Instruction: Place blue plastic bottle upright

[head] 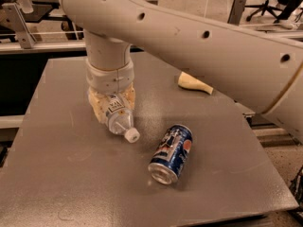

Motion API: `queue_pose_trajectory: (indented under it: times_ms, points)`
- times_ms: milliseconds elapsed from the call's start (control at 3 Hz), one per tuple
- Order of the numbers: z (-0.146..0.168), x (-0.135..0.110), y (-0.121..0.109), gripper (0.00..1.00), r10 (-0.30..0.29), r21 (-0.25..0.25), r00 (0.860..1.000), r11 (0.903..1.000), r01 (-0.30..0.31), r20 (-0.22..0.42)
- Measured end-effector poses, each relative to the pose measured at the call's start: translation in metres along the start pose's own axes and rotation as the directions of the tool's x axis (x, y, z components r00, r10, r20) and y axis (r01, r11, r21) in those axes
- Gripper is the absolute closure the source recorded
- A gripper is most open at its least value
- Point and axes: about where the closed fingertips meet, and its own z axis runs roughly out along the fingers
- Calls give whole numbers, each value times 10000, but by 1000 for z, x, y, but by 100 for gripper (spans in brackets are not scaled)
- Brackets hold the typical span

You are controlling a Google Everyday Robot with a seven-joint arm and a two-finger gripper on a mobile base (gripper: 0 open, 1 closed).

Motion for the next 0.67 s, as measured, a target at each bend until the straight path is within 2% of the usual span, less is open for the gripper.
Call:
queue_pose_trajectory:
  times_ms: [333,667]
  points:
    - [-20,9,-9,100,1710,1098,9824,9778,-1786,748]
    - [-52,29,-22,100,3462,2605,9246,8886,-3774,1589]
